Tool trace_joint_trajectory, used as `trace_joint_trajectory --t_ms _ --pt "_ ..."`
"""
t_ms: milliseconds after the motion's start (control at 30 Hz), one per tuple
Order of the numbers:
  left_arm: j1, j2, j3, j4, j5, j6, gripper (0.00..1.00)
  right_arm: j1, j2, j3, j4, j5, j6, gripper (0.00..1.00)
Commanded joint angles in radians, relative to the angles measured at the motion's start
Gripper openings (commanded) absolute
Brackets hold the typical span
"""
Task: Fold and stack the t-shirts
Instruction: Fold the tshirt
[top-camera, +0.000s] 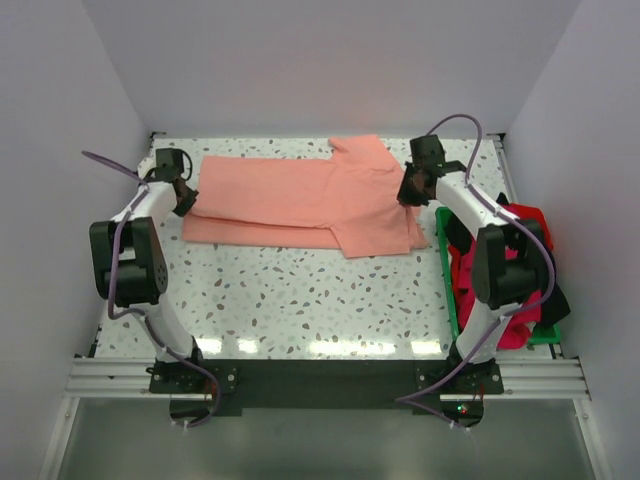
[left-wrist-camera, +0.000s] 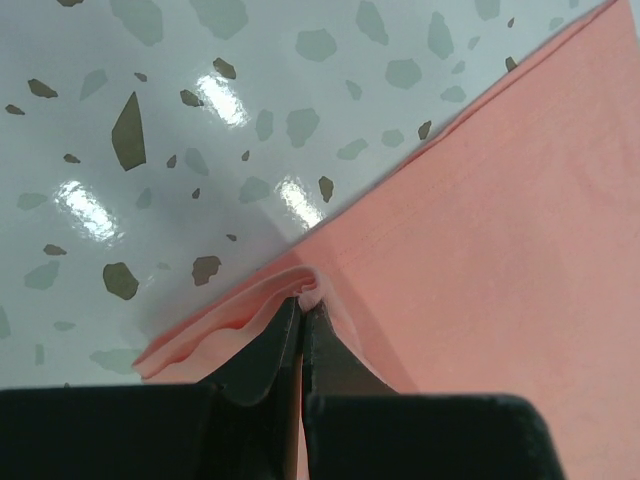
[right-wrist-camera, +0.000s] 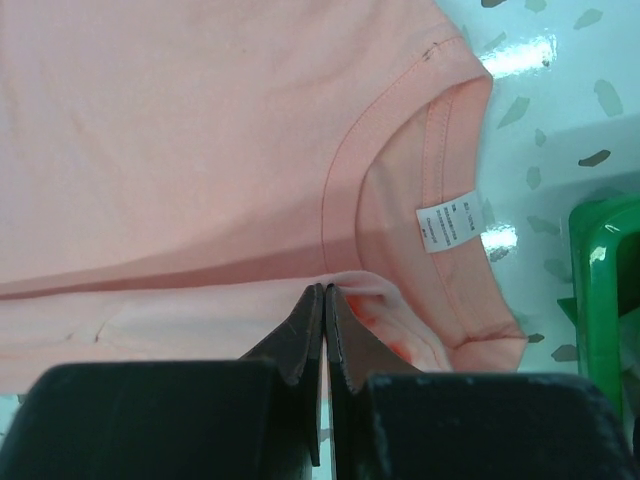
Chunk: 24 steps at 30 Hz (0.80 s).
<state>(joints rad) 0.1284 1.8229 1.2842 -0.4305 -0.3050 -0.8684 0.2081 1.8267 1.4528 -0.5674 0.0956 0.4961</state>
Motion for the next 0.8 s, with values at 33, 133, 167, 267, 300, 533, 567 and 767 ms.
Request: trace_joint_trajectory --t_ms 33,133,167,267,300,533,567,767 --pt "0.007 0.036 0.056 0.030 0.017 0.031 0.00 -0.016 0.020 0.017 0.037 -0.011 -0.008 0.00" --pt "0.005 0.059 0.063 0.041 0.032 0.040 0.00 -0.016 0.045 0.020 0.041 -0.010 -0.008 0.00" --pt "0.005 0.062 0.063 0.042 0.036 0.039 0.01 -0.018 0.051 0.020 0.041 -0.010 -0.008 0.00" --pt "0.008 0.062 0.061 0.061 0.058 0.048 0.30 -0.018 0.046 0.015 0.041 -0.005 -0.013 0.23" --pt "0.011 0.044 0.050 0.071 0.066 0.052 0.50 -0.018 0.042 0.012 0.046 -0.004 -0.014 0.31" --pt "0.022 -0.114 -0.086 0.124 0.076 0.031 0.77 0.000 -0.088 -0.093 0.061 0.001 -0.011 0.55" --pt "0.022 -0.137 -0.118 0.130 0.076 0.022 0.77 0.007 -0.115 -0.120 0.064 0.015 -0.007 0.55" --pt "0.019 -0.289 -0.361 0.170 0.087 -0.063 0.75 0.030 -0.311 -0.417 0.156 0.047 0.042 0.53"
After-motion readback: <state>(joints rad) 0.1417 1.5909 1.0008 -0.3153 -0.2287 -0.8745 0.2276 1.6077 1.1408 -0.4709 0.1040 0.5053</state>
